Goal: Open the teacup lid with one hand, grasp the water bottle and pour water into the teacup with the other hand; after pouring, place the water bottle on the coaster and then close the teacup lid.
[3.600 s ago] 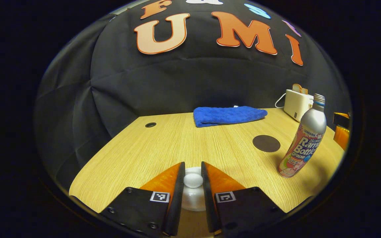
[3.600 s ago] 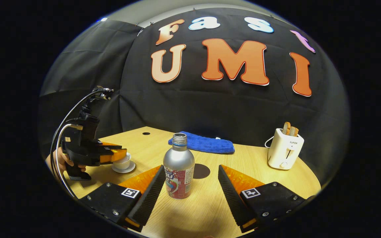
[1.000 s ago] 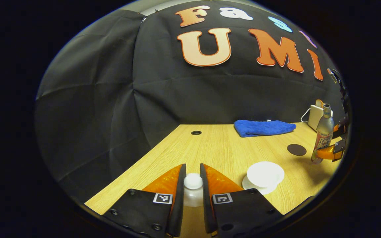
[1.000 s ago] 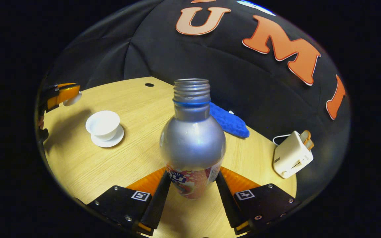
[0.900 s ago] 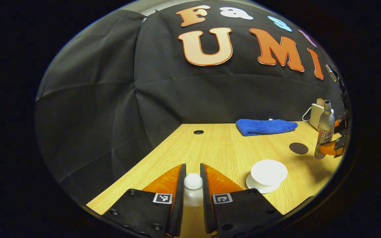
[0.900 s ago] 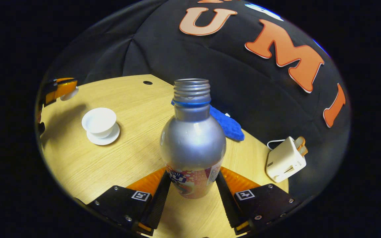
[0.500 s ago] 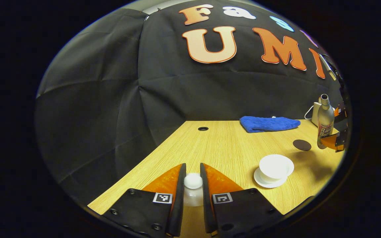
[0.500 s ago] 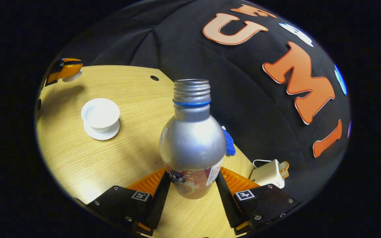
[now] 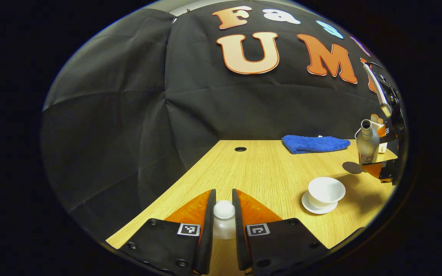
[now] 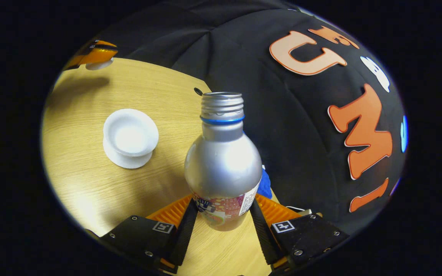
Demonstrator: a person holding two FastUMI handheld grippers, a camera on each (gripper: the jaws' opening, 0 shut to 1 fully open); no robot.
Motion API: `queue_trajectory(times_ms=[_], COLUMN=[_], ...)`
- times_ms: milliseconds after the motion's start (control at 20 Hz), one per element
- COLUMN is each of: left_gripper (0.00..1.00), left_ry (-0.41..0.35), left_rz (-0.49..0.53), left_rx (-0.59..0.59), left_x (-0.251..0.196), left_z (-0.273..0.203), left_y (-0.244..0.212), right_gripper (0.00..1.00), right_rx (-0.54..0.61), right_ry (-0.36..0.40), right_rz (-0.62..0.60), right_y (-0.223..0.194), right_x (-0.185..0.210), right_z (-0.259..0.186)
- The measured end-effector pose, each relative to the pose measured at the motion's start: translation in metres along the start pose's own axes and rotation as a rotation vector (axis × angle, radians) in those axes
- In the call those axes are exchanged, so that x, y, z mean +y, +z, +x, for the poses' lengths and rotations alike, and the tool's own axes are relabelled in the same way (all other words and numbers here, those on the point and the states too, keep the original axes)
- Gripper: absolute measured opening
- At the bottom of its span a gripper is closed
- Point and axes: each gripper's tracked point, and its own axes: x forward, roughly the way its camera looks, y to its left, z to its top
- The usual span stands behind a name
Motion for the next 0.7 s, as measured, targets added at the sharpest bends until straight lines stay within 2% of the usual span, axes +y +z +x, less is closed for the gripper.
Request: queue_trajectory(times_ms=[650, 700], left_gripper=[0.30, 0.30], left_ry=[-0.009, -0.010], left_rz=[0.012, 0.011], left_rx=[0.016, 0.019], left_x=[0.000, -0.003], left_z=[0.001, 0.001], left_y=[-0.005, -0.005], right_gripper=[0.77, 0.73], right_rx=[-0.016, -0.017], right_ry=[-0.120, -0.132], right_rz=[-0.281, -0.300], right_y=[0.013, 0.015], right_x=[-0.003, -0.002], right_z=[0.006, 0.007])
